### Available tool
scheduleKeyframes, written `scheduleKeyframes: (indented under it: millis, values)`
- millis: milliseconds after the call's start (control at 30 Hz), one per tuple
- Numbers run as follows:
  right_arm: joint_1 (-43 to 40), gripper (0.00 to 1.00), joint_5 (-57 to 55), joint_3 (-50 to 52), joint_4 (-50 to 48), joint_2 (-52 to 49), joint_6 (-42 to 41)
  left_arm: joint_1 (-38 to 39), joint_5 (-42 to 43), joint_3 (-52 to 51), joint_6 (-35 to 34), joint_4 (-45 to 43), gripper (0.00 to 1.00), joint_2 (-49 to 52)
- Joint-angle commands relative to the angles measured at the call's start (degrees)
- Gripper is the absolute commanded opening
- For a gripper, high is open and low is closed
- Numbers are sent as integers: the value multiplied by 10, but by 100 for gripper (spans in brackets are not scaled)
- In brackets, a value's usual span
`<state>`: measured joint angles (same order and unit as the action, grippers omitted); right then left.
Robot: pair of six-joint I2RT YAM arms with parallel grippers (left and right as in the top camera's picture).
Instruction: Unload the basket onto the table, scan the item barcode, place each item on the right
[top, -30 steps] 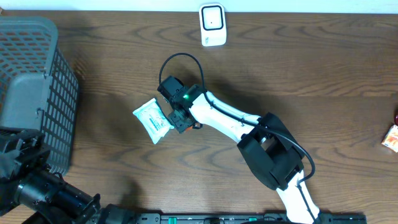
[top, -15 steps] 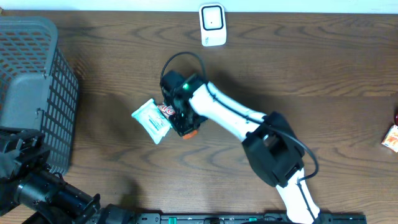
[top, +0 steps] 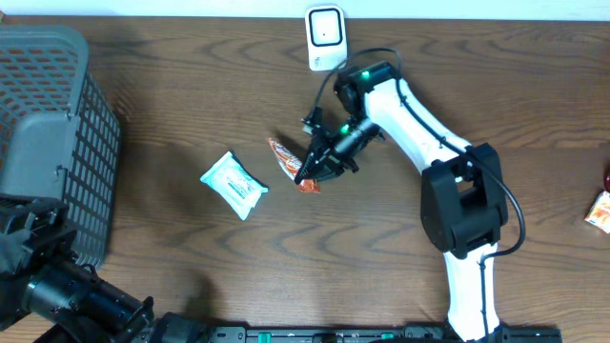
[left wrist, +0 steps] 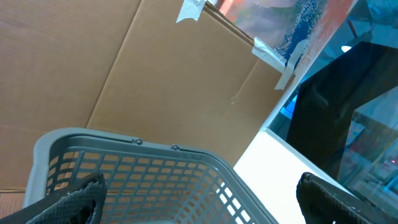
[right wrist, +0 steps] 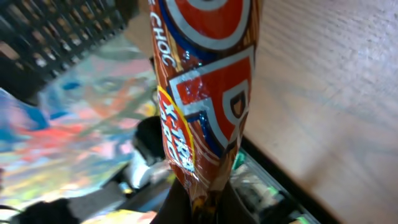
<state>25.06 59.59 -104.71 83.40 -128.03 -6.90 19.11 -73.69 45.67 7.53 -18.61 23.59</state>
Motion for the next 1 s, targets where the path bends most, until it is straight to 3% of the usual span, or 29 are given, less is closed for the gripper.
scheduleKeyframes:
  millis: [0, 333, 467, 600, 700, 733, 967]
  values:
    - [-15, 1, 40, 39, -10, 4, -76, -3, -5, 4, 3, -3, 98, -4]
    - [-47, 2, 42, 163, -98, 4, -193, -3, -5, 4, 3, -3, 98, -4]
    - [-63, 2, 42, 171, -90, 4, -226, -3, -5, 4, 3, -3, 98, -4]
    - [-81, 8, 24, 171, -92, 4, -252, -3, -5, 4, 3, -3, 98, -4]
    - [-98, 3, -27, 171, -91, 4, -304, -3, -5, 4, 3, -3, 98, -4]
    - [-103, 6, -40, 171, -90, 4, -320, -3, -5, 4, 3, -3, 98, -4]
    - [-144, 55, -100, 171, -90, 4, -368, -3, -5, 4, 3, -3, 98, -4]
